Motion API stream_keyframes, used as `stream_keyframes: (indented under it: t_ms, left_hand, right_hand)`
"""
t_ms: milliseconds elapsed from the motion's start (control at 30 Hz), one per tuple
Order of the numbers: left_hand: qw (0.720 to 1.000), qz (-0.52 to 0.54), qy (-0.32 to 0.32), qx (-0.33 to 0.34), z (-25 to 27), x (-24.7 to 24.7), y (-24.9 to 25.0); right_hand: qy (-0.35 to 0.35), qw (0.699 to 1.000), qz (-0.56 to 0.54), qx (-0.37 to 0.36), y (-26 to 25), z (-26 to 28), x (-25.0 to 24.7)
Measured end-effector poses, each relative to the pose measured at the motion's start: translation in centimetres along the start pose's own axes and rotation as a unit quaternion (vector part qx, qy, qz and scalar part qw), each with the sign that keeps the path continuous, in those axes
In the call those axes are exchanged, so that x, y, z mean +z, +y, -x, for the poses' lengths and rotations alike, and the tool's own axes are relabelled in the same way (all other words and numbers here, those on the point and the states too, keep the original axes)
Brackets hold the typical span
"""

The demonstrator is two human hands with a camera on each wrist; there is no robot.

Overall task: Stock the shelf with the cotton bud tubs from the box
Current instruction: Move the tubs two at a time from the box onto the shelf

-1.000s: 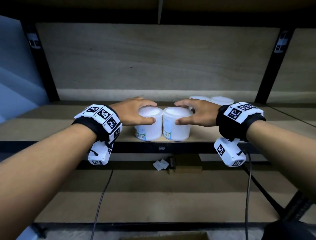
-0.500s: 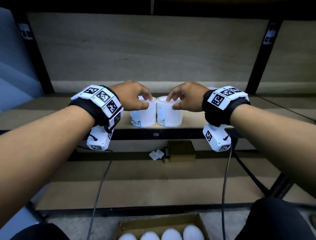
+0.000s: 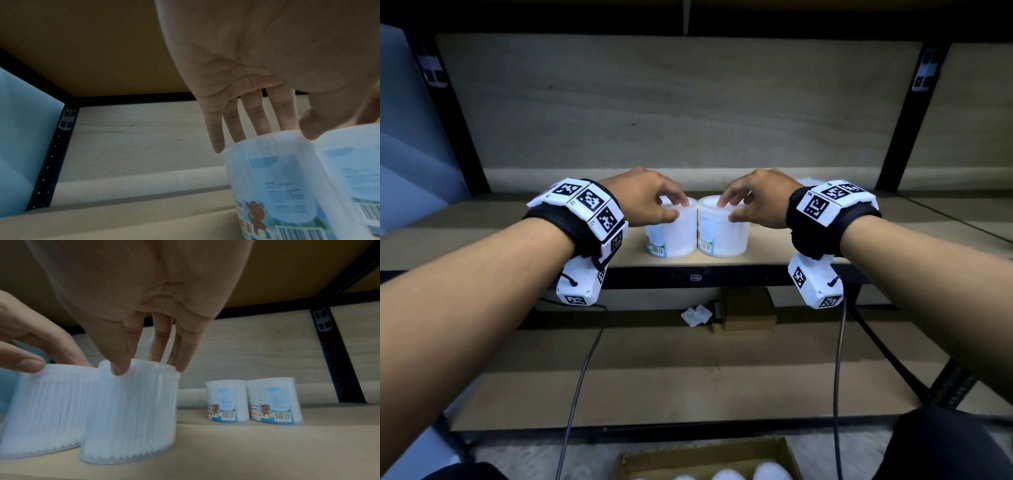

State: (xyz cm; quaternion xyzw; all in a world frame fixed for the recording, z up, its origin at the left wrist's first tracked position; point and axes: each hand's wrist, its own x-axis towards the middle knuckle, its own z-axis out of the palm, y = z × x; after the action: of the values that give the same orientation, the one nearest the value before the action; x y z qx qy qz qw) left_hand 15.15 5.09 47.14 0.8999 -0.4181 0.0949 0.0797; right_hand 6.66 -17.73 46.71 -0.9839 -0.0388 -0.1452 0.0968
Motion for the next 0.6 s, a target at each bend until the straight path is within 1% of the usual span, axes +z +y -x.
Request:
stream_keyframes:
  t_ms: [500,600]
  left_hand:
    - [0.999,0.04,0.008,-0.014,-5.8,1.6,-2.8]
    - [0.999,0.037,0.002,-0.012,-6.8,1.7,-3.3]
  right_hand:
    - [-0.006,0.999,0.03,0.03,1.7,-5.0,0.6]
    - [-0.001,0.999,0.017,0.035,2.2,-5.9,1.0]
